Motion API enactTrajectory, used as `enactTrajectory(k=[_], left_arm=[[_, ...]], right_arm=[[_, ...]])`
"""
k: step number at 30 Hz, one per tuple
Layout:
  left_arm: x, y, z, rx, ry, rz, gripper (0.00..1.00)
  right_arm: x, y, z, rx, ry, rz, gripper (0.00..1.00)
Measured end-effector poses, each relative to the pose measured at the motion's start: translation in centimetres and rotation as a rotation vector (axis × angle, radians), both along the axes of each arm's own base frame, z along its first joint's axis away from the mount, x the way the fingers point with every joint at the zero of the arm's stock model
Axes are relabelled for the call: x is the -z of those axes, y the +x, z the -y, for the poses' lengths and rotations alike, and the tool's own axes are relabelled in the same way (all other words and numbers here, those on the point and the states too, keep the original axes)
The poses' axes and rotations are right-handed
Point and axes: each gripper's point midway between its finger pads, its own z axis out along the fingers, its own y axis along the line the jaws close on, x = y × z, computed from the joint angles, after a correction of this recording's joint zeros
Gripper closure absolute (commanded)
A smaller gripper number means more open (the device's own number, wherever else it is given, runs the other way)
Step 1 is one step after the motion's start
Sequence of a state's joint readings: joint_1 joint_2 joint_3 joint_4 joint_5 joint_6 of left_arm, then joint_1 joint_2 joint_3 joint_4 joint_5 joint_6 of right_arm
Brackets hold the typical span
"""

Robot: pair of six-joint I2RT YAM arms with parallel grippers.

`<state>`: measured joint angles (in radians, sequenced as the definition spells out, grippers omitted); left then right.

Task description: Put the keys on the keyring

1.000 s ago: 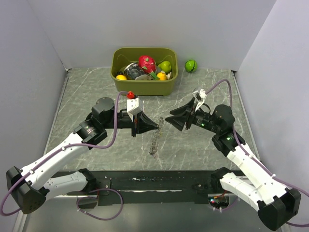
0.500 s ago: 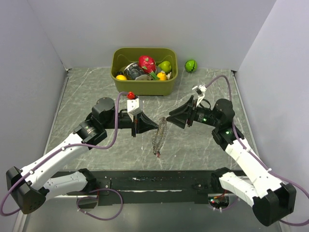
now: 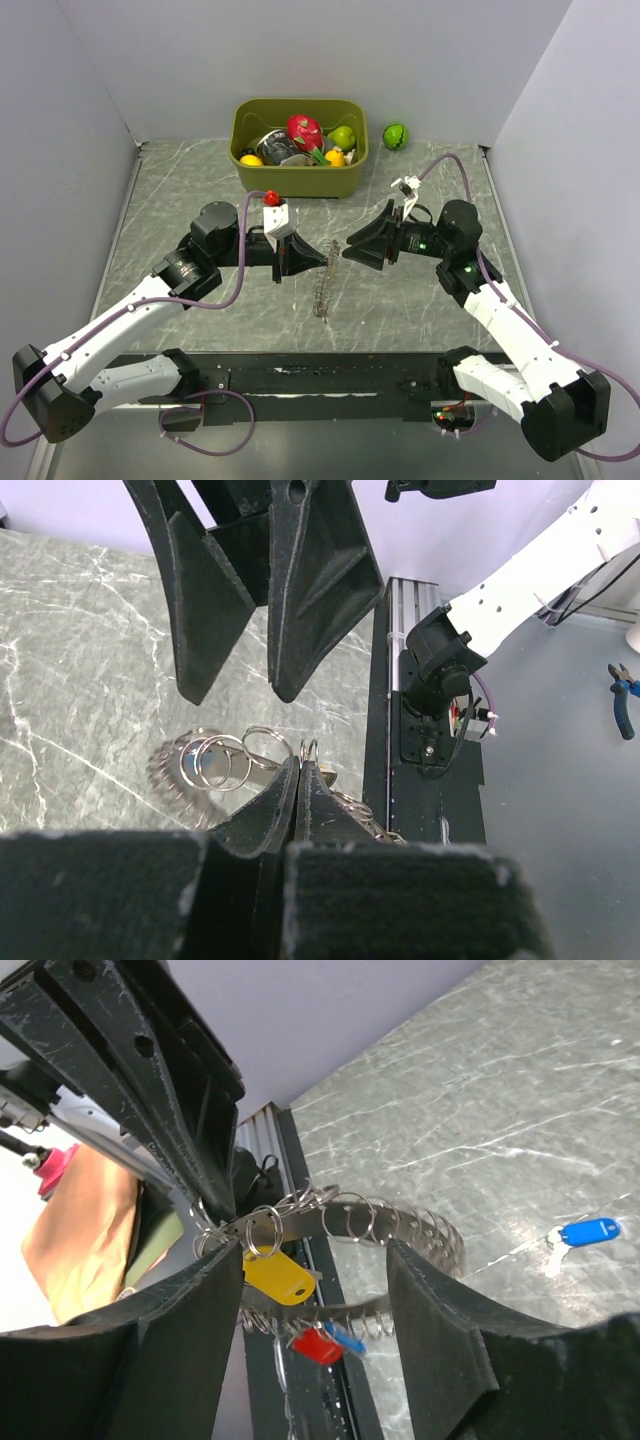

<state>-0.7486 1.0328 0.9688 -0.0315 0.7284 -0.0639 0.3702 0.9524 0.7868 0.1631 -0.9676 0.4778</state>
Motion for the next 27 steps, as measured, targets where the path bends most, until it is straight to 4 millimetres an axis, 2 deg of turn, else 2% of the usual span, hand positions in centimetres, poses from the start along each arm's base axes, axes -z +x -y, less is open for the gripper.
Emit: enactTrajectory(k=[11, 21, 27], left_arm=[[0.4, 0.2, 0.2, 0.0, 0.008, -0.008, 0.99], [0.4, 0.2, 0.2, 0.0, 0.008, -0.008, 0.99], [0.4, 0.2, 0.2, 0.0, 0.009, -0.009, 0.99]], right_arm=[[0.0, -1.0, -0.2, -0.063, 0.012, -0.052, 0.58], [1.0, -0.9, -0.5, -0.096, 0.004, -0.115, 0.59], [0.4, -1.1, -0.6, -0.113, 0.022, -0.11, 0.59]])
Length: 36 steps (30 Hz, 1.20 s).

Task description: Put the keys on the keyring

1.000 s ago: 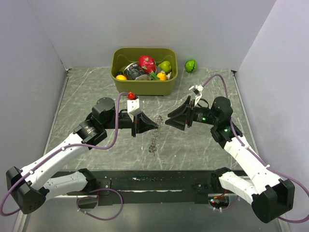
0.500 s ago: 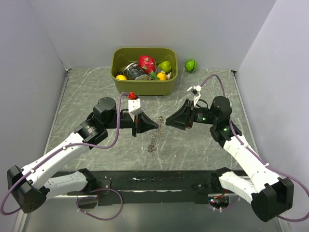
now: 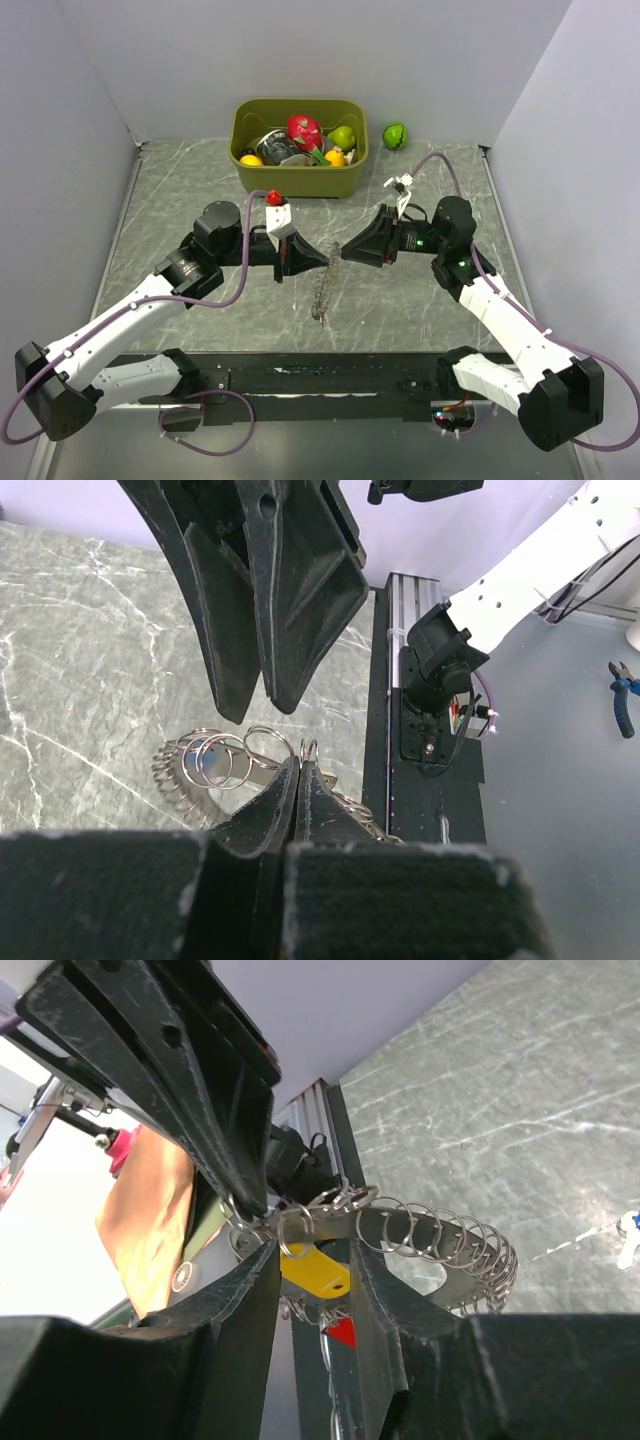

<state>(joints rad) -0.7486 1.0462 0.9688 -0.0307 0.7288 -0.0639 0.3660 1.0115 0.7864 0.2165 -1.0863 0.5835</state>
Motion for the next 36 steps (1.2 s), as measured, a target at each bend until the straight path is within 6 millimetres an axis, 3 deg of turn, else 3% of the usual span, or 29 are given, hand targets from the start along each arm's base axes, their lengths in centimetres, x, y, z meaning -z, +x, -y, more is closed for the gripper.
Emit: enactTrajectory(k=[25, 31, 36], left_arm=[[0.3, 0.2, 0.2, 0.0, 0.006, -0.01, 0.99], [0.3, 0.2, 0.2, 0.0, 0.006, -0.01, 0.99], [0.3, 0.2, 0.2, 0.0, 0.006, -0.01, 0.99]], right_arm=[[0.4, 0.4, -0.3, -0.015, 0.002, -0.029, 0.58], [0.7, 0.4, -0.4, -0.024, -0.001, -0.042, 0.48], [0.7, 0.5, -0.5, -0.028, 0.004, -0.047, 0.47]])
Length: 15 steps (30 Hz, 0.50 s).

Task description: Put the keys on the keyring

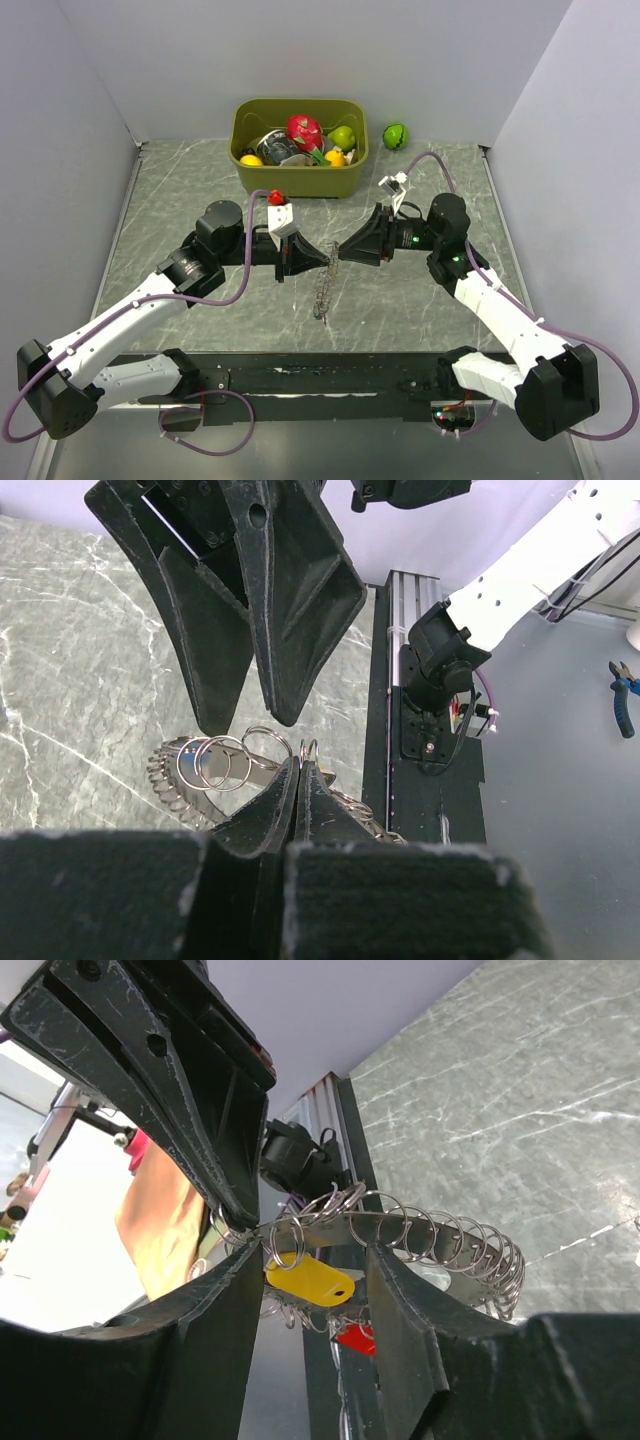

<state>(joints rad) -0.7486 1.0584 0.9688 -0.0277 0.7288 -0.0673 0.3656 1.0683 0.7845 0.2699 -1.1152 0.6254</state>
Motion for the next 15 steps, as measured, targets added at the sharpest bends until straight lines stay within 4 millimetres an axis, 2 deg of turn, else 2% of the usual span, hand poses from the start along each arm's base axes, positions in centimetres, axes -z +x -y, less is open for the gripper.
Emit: enactTrajectory(k=[3, 5, 15], left_arm=[[-0.01, 0.0, 0.0, 0.0, 0.0, 0.0, 0.99], [-0.01, 0.0, 0.0, 0.0, 0.0, 0.0, 0.99], [0.0, 0.0, 0.0, 0.0, 0.0, 0.0, 0.99]], right_arm=[[-0.14, 0.0, -0.05, -0.005, 0.006, 0.0, 0.49], [-0.25, 0.05, -0.1, -0.007, 0.01, 0.001, 0.54], [-0.03, -0.25, -0.37, -0.046, 0.014, -0.024, 0.55]])
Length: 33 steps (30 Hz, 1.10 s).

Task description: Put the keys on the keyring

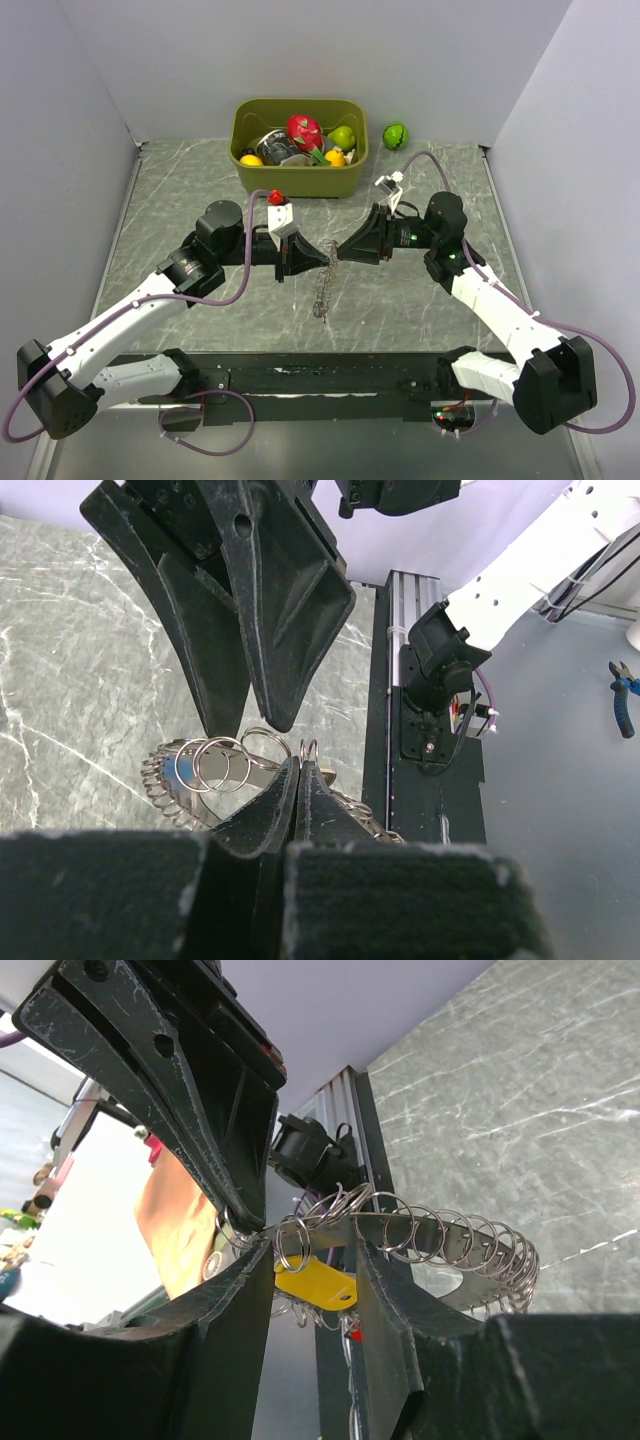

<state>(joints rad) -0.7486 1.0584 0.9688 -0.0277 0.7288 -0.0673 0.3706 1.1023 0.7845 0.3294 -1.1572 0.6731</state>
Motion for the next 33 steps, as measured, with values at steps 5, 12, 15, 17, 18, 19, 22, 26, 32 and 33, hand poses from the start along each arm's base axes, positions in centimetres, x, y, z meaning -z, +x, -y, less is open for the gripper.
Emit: enactTrajectory(k=[5, 12, 15, 17, 18, 19, 22, 26, 32, 33], left_arm=[[-0.1, 0.0, 0.0, 0.0, -0.001, 0.001, 0.99], [-0.1, 0.0, 0.0, 0.0, -0.001, 0.0, 0.99], [-0.1, 0.0, 0.0, 0.0, -0.002, 0.001, 0.99], [-0.1, 0.0, 0.0, 0.0, -0.002, 0.0, 0.99], [-0.1, 0.0, 0.0, 0.0, -0.002, 0.0, 0.99], [-0.1, 0.0, 0.0, 0.0, -0.002, -0.001, 0.99], [0.0, 0.0, 0.0, -0.001, -0.001, -0.003, 0.99], [-0.1, 0.0, 0.0, -0.002, -0.002, -0.003, 0.99], [0.4, 0.1, -0.2, -0.015, 0.007, -0.004, 0.83], [0.4, 0.1, -0.2, -0.015, 0.008, -0.003, 0.76]], right_arm=[[0.0, -0.2, -0.2, -0.024, 0.004, -0.011, 0.58], [-0.4, -0.9, -0.3, -0.062, 0.016, -0.012, 0.7], [-0.6, -1.1, -0.3, -0.079, 0.023, -0.007, 0.86], [-0.6, -1.1, -0.4, -0.085, 0.025, -0.01, 0.92], [-0.5, -1.1, -0.4, -0.089, 0.026, -0.013, 1.0], [-0.5, -1.1, -0.5, -0.091, 0.026, -0.016, 1.0], [-0.5, -1.1, -0.5, -0.095, 0.027, -0.019, 1.0], [-0.4, -1.0, -0.5, -0.088, 0.025, -0.003, 1.0], [0.0, -0.3, -0.6, -0.057, 0.014, 0.02, 1.0], [0.1, -0.3, -0.6, -0.053, 0.012, 0.023, 1.0]])
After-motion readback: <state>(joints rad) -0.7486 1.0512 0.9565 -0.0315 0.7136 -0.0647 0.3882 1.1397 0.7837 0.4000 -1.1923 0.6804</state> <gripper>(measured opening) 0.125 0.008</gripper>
